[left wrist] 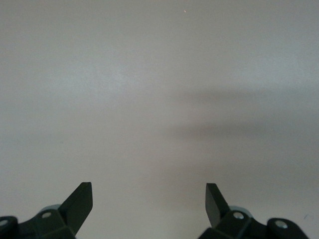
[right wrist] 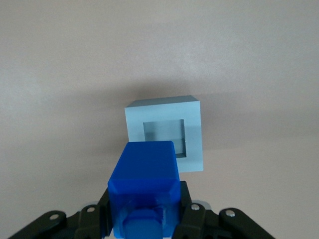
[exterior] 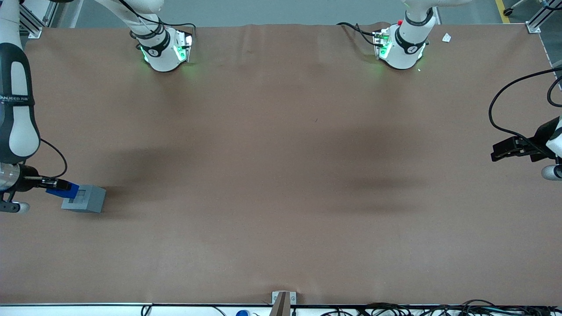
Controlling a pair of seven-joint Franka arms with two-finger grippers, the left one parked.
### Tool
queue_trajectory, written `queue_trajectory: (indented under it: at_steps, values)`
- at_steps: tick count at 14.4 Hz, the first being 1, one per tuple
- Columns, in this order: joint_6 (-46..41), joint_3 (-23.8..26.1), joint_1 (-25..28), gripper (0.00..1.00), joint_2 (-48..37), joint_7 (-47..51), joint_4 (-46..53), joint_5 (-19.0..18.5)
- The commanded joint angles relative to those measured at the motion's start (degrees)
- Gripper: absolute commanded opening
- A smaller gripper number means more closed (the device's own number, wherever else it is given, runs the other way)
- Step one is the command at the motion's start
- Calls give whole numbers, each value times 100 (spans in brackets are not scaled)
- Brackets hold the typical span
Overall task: Insert blue part into gray base with right arm
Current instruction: 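Lower the blue cube into the gray base's hole with the right gripper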
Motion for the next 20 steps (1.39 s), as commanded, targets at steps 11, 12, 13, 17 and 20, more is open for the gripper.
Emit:
queue_trajectory:
  at_steps: [11, 12, 13, 17, 20]
  values:
    - [26, 86, -180, 1, 416, -368, 393, -87]
    - [34, 86, -180, 1, 442, -368, 394, -87]
    - [43, 86, -189, 1, 469, -377, 394, -87]
    - [34, 77, -198, 1, 504, -403, 394, -105]
    - [34, 86, -198, 1, 513, -403, 394, -166]
